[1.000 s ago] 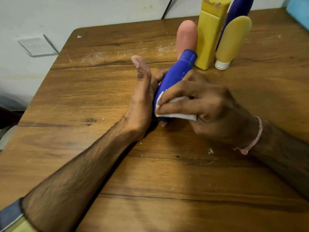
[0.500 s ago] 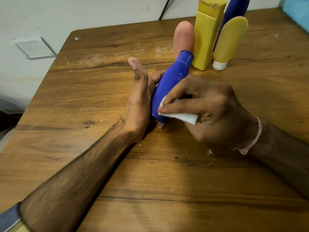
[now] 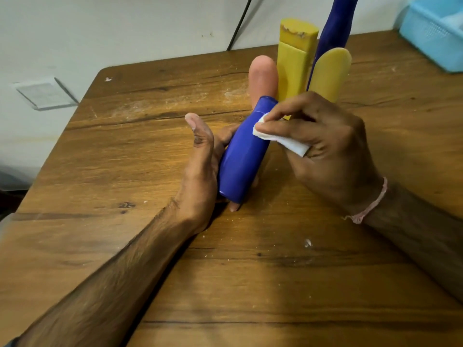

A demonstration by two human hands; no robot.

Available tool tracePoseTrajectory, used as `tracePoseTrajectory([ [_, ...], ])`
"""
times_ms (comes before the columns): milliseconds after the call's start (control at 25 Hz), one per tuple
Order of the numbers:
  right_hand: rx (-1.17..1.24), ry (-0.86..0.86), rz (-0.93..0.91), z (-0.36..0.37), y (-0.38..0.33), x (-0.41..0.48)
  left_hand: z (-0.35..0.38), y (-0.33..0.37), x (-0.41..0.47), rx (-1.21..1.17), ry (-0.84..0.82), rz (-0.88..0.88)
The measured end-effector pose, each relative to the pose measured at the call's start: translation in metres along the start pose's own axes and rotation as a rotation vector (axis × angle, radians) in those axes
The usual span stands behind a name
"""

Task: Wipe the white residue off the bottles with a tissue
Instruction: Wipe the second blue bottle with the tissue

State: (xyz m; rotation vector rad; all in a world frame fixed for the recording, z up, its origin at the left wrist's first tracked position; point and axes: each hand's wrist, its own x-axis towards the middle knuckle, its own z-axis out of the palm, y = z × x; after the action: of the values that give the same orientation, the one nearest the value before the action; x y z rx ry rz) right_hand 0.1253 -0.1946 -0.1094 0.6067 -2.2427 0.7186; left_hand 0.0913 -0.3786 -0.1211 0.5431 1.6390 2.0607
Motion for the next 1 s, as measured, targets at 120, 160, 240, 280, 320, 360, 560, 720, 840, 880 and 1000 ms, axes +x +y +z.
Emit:
tracePoseTrajectory([
  [120, 0.068, -0.122, -0.140, -0.001, -0.002, -0.002, 0.000, 0.000, 0.000, -0.008, -0.035, 0.009],
  [160, 0.093, -0.164, -0.193, 0.002, -0.003, -0.004, 0.000, -0.001, 0.000, -0.016, -0.046, 0.014],
  [240, 0.061, -0.127, -0.160, 0.004, -0.001, -0.005, 0.000, -0.002, 0.000, -0.008, -0.042, 0.005],
  [280, 0.028, -0.044, -0.093, 0.002, 0.004, -0.002, 0.001, 0.000, 0.000, -0.001, -0.038, -0.002],
  [320, 0.002, 0.011, -0.026, -0.001, 0.007, 0.001, 0.001, 0.000, -0.001, 0.004, -0.036, -0.008],
  [360, 0.012, 0.016, 0.002, -0.003, 0.009, 0.002, 0.001, 0.000, -0.001, 0.003, -0.042, -0.013],
  [560, 0.038, -0.119, -0.160, 0.007, -0.006, -0.005, -0.001, -0.002, 0.001, -0.019, -0.083, -0.001],
  [720, 0.033, -0.053, 0.000, -0.002, 0.003, 0.003, 0.001, 0.000, 0.000, -0.006, -0.044, -0.035],
  [840, 0.170, -0.276, -0.206, 0.010, -0.020, -0.009, -0.003, 0.002, -0.001, -0.060, 0.013, -0.033],
  [880, 0.154, -0.281, -0.227, 0.012, -0.021, -0.010, -0.004, 0.002, 0.000, -0.066, 0.020, -0.034],
  [1000, 0.000, -0.069, -0.040, 0.004, 0.002, 0.001, -0.004, 0.003, 0.000, -0.033, 0.010, -0.034],
])
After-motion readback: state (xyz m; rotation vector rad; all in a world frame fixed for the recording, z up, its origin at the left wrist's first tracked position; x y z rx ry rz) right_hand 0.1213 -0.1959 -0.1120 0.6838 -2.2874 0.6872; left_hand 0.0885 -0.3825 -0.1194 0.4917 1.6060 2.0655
